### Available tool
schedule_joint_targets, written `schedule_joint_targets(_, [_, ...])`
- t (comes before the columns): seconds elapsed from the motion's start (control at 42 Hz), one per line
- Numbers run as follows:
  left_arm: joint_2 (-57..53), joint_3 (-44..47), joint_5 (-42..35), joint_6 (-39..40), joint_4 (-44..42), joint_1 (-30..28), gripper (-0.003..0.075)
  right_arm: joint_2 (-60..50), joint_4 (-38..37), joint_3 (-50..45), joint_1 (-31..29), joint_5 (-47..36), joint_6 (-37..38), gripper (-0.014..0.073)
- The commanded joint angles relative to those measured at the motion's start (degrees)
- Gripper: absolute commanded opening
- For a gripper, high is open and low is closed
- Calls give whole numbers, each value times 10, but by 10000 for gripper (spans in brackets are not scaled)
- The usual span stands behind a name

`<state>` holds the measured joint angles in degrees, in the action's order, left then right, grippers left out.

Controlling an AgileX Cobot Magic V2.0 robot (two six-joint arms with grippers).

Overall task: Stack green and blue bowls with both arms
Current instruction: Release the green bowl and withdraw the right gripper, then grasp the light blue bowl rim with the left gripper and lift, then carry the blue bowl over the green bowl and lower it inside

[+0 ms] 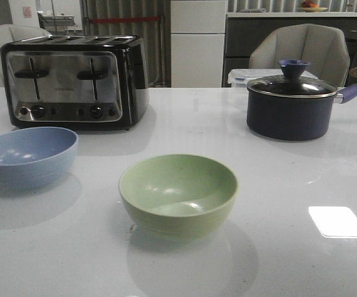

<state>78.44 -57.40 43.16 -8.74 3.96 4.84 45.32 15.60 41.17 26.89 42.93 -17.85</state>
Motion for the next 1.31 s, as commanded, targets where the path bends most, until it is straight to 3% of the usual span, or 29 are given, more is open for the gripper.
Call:
schedule_joint_targets(0.0, [47, -37, -57, 6, -9, 4, 572, -4, 10, 14, 1, -29, -2, 374])
schedule_joint_targets(0.381, [227, -117, -124, 6, 11, 4, 544, -4, 10, 14, 1, -29, -2, 374])
schedule_joint_targets(0.643, [270, -146, -136, 6, 23, 4, 304, -4, 10, 14, 1, -29, -2, 374])
schedule_joint_targets(0.929, [266, -160, -103, 6, 22, 4, 99, -4, 10, 14, 1, -29, -2, 374])
schedule_joint_targets(1.286, [153, -203, -13, -7, 25, 26, 93, -4, 10, 14, 1, -29, -2, 374])
